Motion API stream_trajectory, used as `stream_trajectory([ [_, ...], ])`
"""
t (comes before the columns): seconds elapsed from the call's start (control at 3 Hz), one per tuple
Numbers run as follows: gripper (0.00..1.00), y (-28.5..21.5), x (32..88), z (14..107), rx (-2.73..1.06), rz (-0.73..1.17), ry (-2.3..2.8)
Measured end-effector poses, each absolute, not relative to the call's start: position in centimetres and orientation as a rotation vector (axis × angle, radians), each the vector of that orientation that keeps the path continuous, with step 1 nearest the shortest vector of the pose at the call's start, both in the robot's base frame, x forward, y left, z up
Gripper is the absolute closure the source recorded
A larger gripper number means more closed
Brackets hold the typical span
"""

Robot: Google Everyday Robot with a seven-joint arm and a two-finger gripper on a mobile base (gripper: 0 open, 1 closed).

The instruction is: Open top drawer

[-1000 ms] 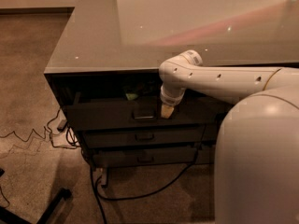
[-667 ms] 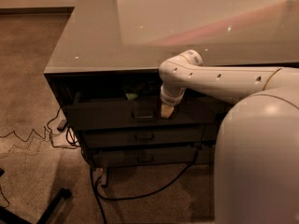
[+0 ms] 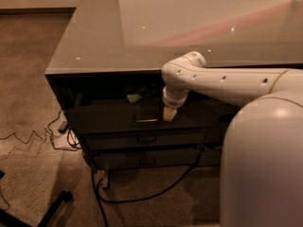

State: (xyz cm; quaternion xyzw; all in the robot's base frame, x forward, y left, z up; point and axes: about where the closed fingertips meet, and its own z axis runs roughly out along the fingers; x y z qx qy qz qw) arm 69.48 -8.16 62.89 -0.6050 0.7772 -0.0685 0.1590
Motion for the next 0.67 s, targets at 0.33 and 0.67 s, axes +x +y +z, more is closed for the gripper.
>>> stream_trajectory([
  [0.33,1.00,-8.33,69.36,62.94,-1.729,-0.196,2.222],
  [0.67,1.00,-9.10,68.38,63.29,-1.741,-0.211,2.226],
])
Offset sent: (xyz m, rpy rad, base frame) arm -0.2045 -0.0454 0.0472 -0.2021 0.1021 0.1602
